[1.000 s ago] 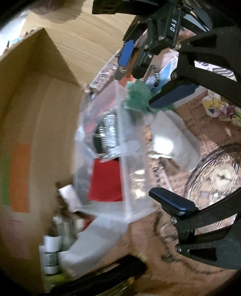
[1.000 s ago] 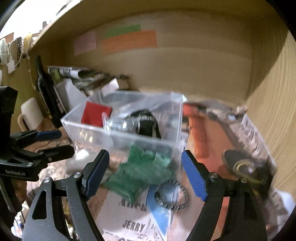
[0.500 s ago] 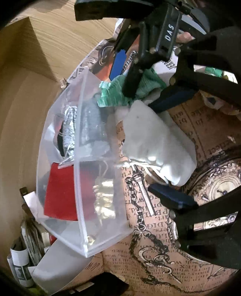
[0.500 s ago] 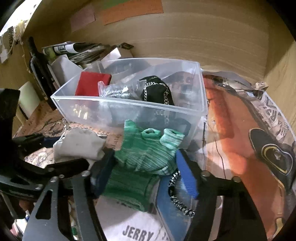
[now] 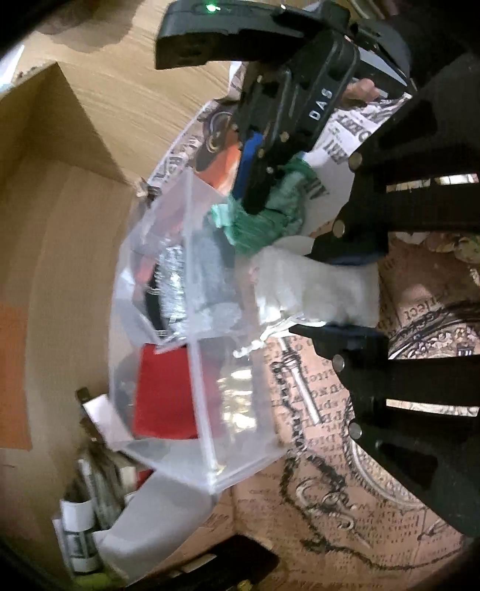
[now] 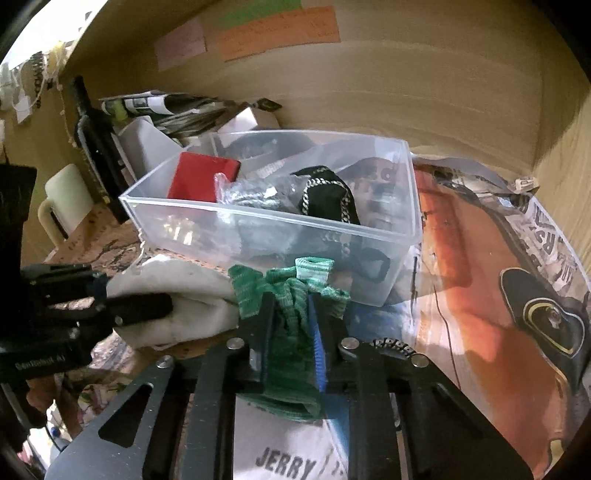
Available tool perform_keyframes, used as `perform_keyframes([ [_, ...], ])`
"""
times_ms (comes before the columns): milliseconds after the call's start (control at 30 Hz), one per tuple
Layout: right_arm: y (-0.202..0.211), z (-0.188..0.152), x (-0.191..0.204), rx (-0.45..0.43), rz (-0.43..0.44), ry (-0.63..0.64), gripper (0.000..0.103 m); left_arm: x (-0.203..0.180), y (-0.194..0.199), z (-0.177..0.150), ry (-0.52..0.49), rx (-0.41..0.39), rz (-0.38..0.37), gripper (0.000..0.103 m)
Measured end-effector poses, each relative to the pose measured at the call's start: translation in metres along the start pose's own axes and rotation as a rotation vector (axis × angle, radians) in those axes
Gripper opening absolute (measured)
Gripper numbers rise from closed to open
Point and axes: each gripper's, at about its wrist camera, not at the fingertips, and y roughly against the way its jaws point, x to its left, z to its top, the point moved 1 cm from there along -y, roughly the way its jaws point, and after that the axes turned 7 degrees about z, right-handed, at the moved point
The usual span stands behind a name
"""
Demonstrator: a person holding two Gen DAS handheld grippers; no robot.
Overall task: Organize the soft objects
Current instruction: 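Grasp the white cloth pouch with the left tool while the right tool grasps the green knit glove, then lower the white pouch into the bin and open the left tool while the right tool holds the glove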
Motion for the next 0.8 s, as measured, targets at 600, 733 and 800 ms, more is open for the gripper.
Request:
perform_keyframes([
  [600,-0.001,0.001,0.015,0.021,-0.039,0.064,0.066,0.014,0.040,0.024,0.023,-0.135,0.037,0.024],
  [733,-0.018,-0.001,0.009,0.080,-0.025,0.057,0.066,0.018,0.037,0.023,0.033,-0.123,0.040,0.024],
  [800,-0.029,-0.004,0.008,0.122,-0.028,0.060,0.062,0.020,0.037,0.020,0.040,-0.123,0.040,0.024],
])
